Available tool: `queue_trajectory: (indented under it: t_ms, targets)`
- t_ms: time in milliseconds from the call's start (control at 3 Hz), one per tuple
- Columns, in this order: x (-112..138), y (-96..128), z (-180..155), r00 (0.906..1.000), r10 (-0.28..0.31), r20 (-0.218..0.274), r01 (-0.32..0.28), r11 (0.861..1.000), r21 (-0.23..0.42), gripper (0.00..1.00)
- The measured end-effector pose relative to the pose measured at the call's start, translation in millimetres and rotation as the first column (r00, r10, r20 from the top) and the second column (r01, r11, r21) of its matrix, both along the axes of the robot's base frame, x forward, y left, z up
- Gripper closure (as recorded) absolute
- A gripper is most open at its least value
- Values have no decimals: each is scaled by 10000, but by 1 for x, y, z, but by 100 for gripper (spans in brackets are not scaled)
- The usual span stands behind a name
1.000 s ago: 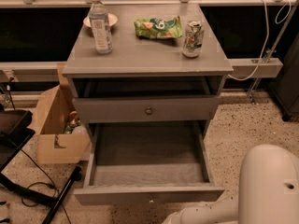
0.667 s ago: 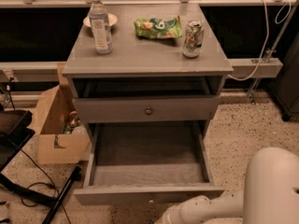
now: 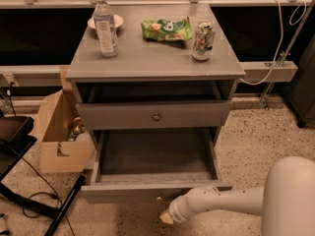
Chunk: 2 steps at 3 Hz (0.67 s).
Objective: Close middle drawer
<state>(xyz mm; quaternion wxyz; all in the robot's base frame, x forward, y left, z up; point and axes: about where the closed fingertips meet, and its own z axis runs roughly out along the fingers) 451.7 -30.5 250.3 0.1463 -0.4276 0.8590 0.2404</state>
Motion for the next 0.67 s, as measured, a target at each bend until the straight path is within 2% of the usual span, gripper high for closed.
queue_trajectory:
  t_ms: [333, 667]
  targets:
    - [0, 0, 0, 10000, 0, 0, 0, 10000, 0, 100]
    - [14, 2, -4, 10000, 31, 76, -33, 9998, 208, 100]
